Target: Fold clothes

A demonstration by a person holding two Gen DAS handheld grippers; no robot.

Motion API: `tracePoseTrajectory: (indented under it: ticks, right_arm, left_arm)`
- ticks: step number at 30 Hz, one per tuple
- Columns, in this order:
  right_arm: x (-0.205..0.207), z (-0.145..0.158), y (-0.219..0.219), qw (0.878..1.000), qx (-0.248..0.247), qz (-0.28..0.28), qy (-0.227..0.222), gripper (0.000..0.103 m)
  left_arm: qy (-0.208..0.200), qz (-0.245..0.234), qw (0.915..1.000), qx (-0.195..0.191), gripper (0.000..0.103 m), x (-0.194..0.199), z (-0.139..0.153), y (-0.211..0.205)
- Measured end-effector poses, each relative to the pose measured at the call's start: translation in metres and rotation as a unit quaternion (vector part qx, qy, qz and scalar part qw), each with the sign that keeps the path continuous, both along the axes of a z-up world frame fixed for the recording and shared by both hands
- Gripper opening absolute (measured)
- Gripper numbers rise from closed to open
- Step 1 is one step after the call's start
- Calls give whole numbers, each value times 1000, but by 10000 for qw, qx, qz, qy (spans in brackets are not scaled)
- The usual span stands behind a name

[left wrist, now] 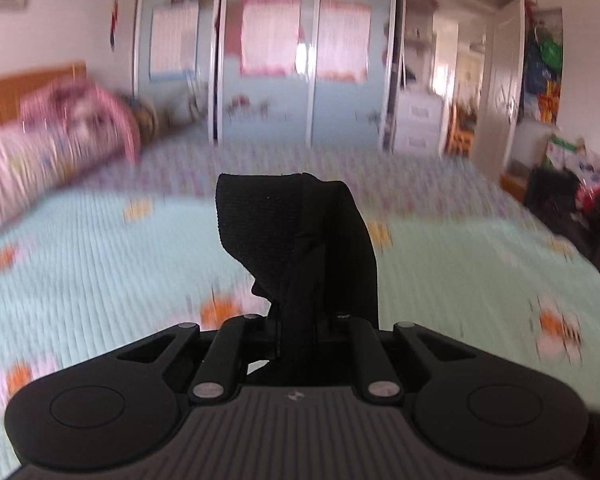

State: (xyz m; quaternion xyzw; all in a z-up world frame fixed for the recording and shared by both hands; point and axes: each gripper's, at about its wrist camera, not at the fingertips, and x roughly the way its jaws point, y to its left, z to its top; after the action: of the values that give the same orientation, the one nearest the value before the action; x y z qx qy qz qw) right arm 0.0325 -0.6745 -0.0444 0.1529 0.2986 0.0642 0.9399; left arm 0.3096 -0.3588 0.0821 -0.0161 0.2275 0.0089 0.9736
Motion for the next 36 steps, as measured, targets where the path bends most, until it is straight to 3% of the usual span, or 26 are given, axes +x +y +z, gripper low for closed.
tracePoseTrajectory:
  ticks: [3,6,8,11,13,14,16,18,19,20,22,24,28,29,31,34,36]
  right_arm:
    - [6,5,1,9999,-57,56,-138,86]
    - [13,8,1,9997,50,124,-212,86]
    - [13,9,-2,9994,189,173,-247,86]
    - [11,10,-5,9987,376,222,-266,86]
    - [9,10,-7,9985,428,245,-233,86]
    - [7,11,-8,9985,445,249,-220,86]
    - [4,11,-14,9980,562,212,-203,86]
    - [-2,13,-24,9971,729,107,-199,86]
    - [-5,13,-31,9965,805,33,-209,86]
    - [-9,15,-38,9960,855,-60,-238,86]
    - [-16,17,-55,9949,930,-274,-291,86]
    - [-23,18,-71,9931,982,-554,-314,86]
    - [-39,11,-106,9800,1440,-1320,-371,87]
    - [-43,8,-116,9735,1642,-1542,-383,87]
    - [-53,1,-131,9610,1938,-1928,-406,87]
    - [-63,-10,-150,9464,2221,-2323,-332,87]
    - [-67,-20,-161,9374,2433,-2481,-228,87]
  left_arm:
    - [-379,207,9985,338,11,22,29,-5]
    - [-499,606,9948,642,11,44,41,5]
    - [-415,963,9919,718,12,61,39,19]
    - [88,1451,9874,629,12,87,17,50]
    - [824,1507,9848,249,19,103,-15,77]
    - [1176,1640,9794,-28,21,103,-34,91]
    - [1791,2002,9610,-665,25,96,-73,121]
    - [2134,2364,9387,-1317,29,76,-107,152]
    - [2263,2491,9292,-1527,31,63,-122,163]
    - [2276,2496,9260,-1684,34,51,-130,171]
    - [2285,2484,9200,-1990,56,26,-145,188]
    - [2192,2500,9180,-2161,64,-5,-150,201]
    - [2398,2442,9100,-2341,68,-52,-149,204]
    - [2458,2372,9105,-2330,68,-64,-147,199]
    - [2529,1855,9242,-2179,68,-84,-140,177]
    - [2639,411,9480,-1728,68,-109,-125,110]
    - [2702,-654,9492,-1472,68,-120,-120,58]
